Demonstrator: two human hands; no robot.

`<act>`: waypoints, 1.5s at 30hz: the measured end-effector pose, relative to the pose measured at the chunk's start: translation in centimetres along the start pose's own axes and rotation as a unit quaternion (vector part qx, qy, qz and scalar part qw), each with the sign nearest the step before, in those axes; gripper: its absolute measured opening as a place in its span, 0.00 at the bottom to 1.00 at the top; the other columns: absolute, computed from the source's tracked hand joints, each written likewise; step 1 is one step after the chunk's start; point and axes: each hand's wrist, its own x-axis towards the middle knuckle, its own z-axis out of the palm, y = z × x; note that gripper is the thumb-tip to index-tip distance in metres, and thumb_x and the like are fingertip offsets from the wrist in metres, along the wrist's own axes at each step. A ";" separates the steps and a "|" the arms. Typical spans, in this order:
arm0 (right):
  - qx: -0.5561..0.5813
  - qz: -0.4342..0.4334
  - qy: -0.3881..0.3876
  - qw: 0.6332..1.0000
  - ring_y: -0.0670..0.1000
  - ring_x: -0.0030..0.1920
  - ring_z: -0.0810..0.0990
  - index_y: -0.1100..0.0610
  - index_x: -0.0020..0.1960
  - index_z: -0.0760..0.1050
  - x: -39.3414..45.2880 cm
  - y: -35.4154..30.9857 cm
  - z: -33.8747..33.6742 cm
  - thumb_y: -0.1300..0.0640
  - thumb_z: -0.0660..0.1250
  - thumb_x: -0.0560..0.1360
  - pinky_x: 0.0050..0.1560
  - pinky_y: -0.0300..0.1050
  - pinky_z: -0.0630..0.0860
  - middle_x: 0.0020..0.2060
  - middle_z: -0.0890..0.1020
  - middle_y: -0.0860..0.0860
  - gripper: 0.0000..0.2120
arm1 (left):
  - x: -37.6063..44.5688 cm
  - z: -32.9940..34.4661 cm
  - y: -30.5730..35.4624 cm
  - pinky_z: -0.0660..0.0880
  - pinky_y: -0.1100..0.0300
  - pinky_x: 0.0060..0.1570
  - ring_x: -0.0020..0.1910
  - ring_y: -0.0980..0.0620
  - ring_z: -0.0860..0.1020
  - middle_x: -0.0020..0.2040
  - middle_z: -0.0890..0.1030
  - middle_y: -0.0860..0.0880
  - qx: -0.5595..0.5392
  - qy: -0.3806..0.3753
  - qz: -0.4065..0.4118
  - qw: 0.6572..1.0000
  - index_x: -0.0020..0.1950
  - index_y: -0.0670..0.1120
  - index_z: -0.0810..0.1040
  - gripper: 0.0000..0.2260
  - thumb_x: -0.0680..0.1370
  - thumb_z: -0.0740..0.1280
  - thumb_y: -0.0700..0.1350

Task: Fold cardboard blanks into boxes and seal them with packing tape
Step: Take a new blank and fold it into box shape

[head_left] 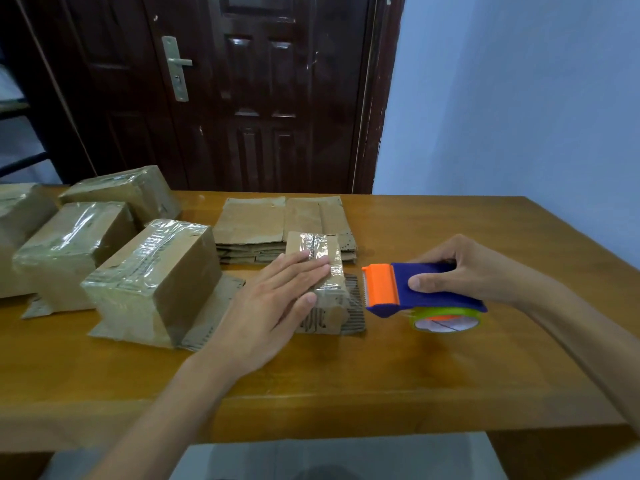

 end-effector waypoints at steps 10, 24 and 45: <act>-0.050 0.039 0.010 0.998 0.44 0.42 0.86 0.44 0.57 0.85 -0.2 -1.8 0.9 0.37 0.70 0.74 0.44 0.42 0.78 0.41 0.88 0.41 0.17 | 0.0 0.4 0.2 0.64 0.47 0.78 0.81 0.62 0.58 0.78 0.69 0.63 0.000 -0.001 -0.019 1.000 0.80 0.56 0.69 0.21 0.87 0.56 0.57; -0.458 0.100 0.132 0.874 0.44 0.35 0.71 0.49 0.53 0.81 0.9 -5.7 6.9 0.27 0.64 0.76 0.32 0.40 0.68 0.33 0.73 0.44 0.26 | 0.0 1.0 1.2 0.52 0.66 0.74 0.80 0.69 0.53 0.78 0.65 0.67 0.031 0.006 -0.072 0.997 0.80 0.59 0.68 0.26 0.83 0.53 0.65; -0.152 0.048 0.395 0.905 0.45 0.81 0.57 0.48 0.83 0.60 -0.1 -4.3 15.3 0.39 0.48 0.87 0.81 0.50 0.57 0.81 0.62 0.45 0.27 | 0.0 0.5 1.3 0.64 0.64 0.70 0.76 0.69 0.62 0.73 0.68 0.72 -0.117 0.034 -0.110 0.986 0.77 0.62 0.71 0.24 0.85 0.48 0.62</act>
